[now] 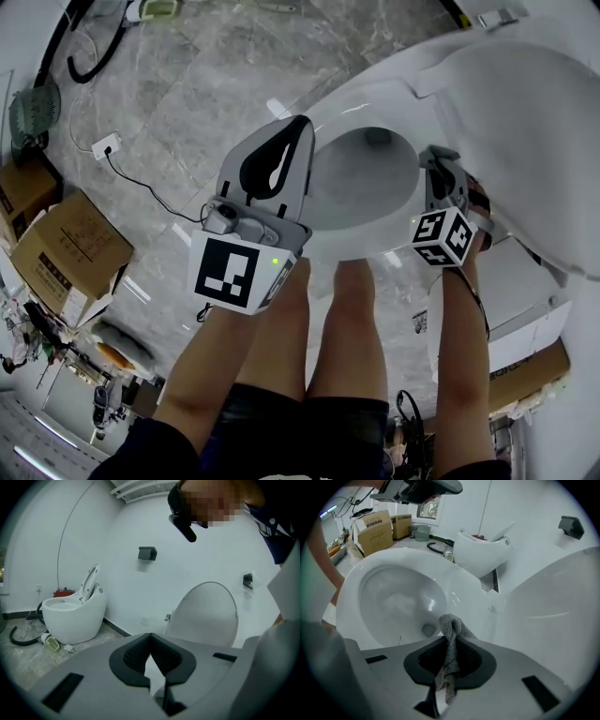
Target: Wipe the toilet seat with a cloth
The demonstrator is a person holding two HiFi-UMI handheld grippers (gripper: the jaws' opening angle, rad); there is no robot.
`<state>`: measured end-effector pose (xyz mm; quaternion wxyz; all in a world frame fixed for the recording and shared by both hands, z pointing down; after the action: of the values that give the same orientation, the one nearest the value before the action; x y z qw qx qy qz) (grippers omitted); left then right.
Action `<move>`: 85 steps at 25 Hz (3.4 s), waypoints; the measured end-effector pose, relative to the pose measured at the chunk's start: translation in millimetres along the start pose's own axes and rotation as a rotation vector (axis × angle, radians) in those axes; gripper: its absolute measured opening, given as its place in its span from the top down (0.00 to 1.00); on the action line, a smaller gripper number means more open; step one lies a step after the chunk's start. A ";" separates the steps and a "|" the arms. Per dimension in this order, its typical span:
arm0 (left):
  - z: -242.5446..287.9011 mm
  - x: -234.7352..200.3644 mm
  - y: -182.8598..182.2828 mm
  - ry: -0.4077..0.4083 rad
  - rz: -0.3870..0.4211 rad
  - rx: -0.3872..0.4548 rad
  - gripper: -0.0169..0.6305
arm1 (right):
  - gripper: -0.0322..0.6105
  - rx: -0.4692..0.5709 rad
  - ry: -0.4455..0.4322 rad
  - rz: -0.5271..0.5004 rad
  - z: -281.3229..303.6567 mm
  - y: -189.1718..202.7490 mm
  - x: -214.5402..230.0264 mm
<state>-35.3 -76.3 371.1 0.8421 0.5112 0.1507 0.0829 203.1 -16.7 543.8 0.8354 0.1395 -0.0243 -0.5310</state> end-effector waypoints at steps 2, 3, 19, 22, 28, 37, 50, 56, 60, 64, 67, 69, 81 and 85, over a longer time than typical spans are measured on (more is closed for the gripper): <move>-0.5 -0.7 -1.4 0.001 0.001 0.005 0.95 | 0.86 0.004 -0.008 -0.025 5.6 -6.1 0.8; -0.9 -1.2 -1.7 0.001 0.003 0.006 0.95 | 0.85 0.015 -0.016 -0.038 11.2 -14.2 2.5; -12.4 -10.1 -6.0 -0.024 0.011 0.004 0.95 | 0.86 -0.043 -0.063 -0.100 15.2 -24.0 -2.4; -10.0 -8.9 -8.3 -0.016 0.015 0.008 0.95 | 0.86 -0.107 -0.114 -0.057 6.0 2.3 -21.5; -6.8 0.2 -10.7 0.001 0.018 0.009 0.95 | 0.86 -0.187 -0.333 0.053 3.0 20.1 -87.6; -10.2 13.2 -4.7 0.022 0.028 0.002 0.95 | 0.86 -0.103 -0.169 0.009 -3.4 21.0 -31.7; -24.3 30.9 -4.9 0.028 0.023 0.017 0.95 | 0.86 0.021 -0.408 0.442 -14.4 21.0 -154.8; -31.6 43.1 1.7 0.042 0.033 0.010 0.95 | 0.86 0.105 -0.572 0.360 -11.6 -12.0 -204.9; -39.7 47.8 5.8 0.049 0.041 0.010 0.95 | 0.86 0.086 -0.348 0.353 -15.0 37.3 -136.2; -47.5 51.1 10.9 0.047 0.037 0.013 0.95 | 0.86 0.104 -0.094 0.216 -33.3 64.5 -61.8; -52.3 56.2 13.8 0.045 0.029 0.018 0.95 | 0.86 0.155 -0.067 0.234 -41.9 74.9 -57.2; -56.6 59.3 13.4 0.044 0.027 0.022 0.95 | 0.86 0.183 -0.094 0.295 -45.1 80.6 -76.9; -65.9 83.9 15.7 0.060 0.041 0.033 0.95 | 0.86 0.354 -0.455 0.374 -29.7 28.3 -204.3; -69.3 87.8 16.7 0.065 0.045 0.032 0.95 | 0.86 0.314 -0.294 0.325 -38.7 67.8 -153.7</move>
<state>24.1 15.1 341.2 0.8264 0.5250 0.1677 0.1158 203.3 155.7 540.8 0.8654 0.1831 -0.2492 -0.3942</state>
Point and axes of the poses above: the fingertips, and each gripper's own axes: z forward along the fingers, x to its right, y out of its underside, the point moved 5 cm from there along -z, backward along the fingers, and after that the axes turned 11 degrees about -y, right-handed, at the moved point
